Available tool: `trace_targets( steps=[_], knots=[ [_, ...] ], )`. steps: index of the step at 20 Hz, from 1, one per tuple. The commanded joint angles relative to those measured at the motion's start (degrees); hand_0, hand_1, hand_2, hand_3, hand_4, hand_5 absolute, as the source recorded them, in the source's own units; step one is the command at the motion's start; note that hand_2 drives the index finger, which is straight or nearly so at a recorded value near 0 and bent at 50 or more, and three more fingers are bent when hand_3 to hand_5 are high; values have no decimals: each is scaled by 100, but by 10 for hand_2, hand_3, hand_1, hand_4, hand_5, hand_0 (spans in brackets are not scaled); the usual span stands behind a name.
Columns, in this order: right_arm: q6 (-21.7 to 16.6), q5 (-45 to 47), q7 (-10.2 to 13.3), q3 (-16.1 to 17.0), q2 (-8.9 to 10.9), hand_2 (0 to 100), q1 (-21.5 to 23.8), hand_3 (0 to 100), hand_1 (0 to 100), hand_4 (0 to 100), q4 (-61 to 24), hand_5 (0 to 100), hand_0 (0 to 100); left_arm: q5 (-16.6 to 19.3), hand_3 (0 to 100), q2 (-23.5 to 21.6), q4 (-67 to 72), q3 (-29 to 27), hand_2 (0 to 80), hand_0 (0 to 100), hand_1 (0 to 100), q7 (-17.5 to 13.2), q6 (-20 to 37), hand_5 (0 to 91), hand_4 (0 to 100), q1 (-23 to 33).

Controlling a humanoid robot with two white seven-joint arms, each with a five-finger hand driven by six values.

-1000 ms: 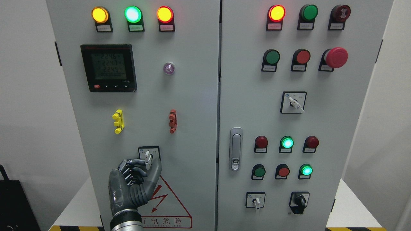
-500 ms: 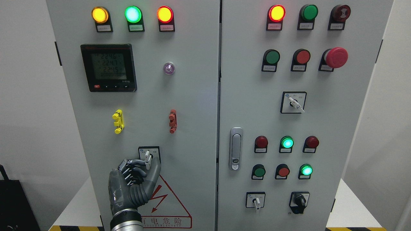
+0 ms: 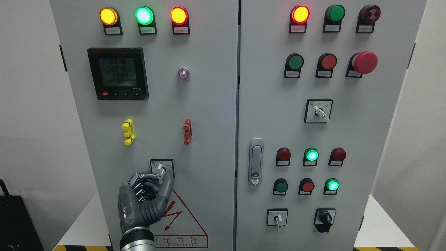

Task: Turn on light switch 1

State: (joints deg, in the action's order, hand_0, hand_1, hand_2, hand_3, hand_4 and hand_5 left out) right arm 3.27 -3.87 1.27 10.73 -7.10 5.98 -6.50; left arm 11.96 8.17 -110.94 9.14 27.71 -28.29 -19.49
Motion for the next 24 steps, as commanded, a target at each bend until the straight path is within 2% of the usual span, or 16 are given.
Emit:
trace_targets(
  steps=[1, 24],
  knots=[
    [-1, 0, -4, -1, -2, 0, 0, 0, 0, 0, 0, 0, 0, 0, 889, 0, 2, -9, 601, 202, 669, -2, -10, 763, 893, -2],
    [-1, 0, -4, 8, -2, 0, 0, 0, 0, 0, 0, 0, 0, 9, 902, -8, 2, 0, 608, 228, 616, -2, -19, 769, 896, -11]
  ],
)
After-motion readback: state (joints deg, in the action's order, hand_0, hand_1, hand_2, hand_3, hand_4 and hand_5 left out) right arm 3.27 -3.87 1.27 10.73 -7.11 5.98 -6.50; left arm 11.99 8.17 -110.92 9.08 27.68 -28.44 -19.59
